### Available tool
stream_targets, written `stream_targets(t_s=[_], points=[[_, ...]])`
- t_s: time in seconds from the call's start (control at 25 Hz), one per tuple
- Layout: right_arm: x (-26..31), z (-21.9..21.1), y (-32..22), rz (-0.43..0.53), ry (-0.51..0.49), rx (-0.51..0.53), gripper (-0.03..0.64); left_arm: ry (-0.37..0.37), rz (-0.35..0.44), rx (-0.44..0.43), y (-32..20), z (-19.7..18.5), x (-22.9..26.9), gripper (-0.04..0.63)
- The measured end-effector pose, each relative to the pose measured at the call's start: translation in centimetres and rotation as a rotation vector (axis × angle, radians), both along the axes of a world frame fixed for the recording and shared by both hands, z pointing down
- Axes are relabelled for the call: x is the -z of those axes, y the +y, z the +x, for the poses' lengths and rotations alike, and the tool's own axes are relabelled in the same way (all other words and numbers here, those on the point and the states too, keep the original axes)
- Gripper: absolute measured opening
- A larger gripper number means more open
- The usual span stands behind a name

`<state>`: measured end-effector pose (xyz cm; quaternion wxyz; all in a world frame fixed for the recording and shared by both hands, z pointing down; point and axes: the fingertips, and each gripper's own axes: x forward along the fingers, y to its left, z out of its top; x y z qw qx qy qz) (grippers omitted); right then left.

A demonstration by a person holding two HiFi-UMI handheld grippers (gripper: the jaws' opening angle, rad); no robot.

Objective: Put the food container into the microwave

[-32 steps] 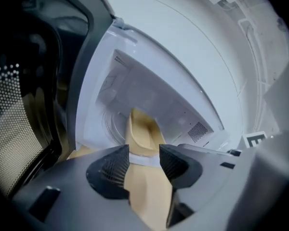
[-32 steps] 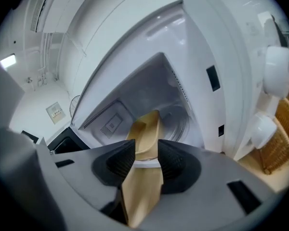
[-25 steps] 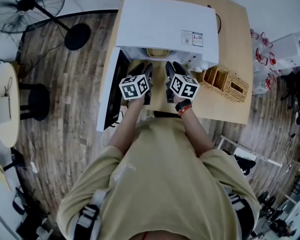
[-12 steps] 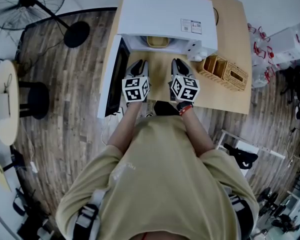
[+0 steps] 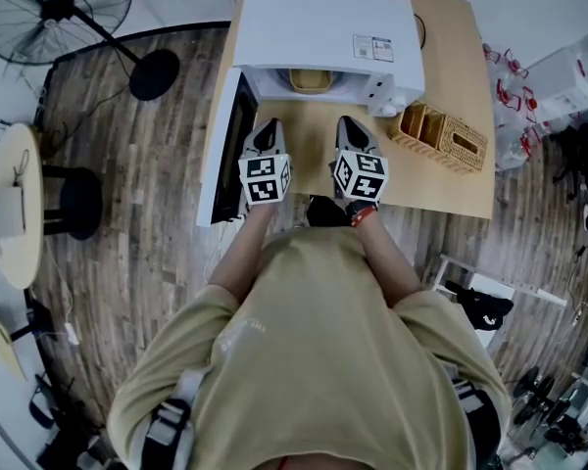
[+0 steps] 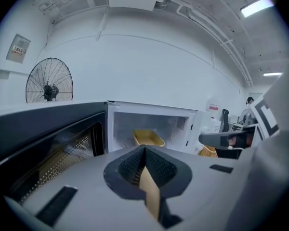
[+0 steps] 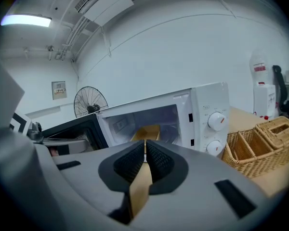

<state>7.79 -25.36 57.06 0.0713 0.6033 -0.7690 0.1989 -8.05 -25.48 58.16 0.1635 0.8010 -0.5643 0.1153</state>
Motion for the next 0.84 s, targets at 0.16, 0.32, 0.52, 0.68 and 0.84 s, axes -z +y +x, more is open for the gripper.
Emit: stream_targets(t_s=[0.16,0.32,0.52,0.68,0.84], points=[[0.0,0.1,0.0,0.010,-0.006,0.001,0.032,0.001,0.006,0.002,0.1,0.1,0.0,0.020],[0.0,0.3,-0.1,0.010,-0.007,0.001,0.033,0.003,0.006,-0.007,0.1,0.4,0.1,0.019],[-0.5,0.8,-0.4,-0.010,0.004,0.004,0.032,0.017,0.002,-0.027,-0.4,1.3,0.2,0.018],[-1.4,1.2,-1.1,-0.035,0.011,0.014,0.029,-0.018,-0.070,-0.050,-0.6,1.8,-2.0,0.019],[-2.5,1.4,-1.8,-0.064,0.013,0.024,0.026,-0.112,-0.251,-0.083,0.6,1.8,-7.9,0.020]])
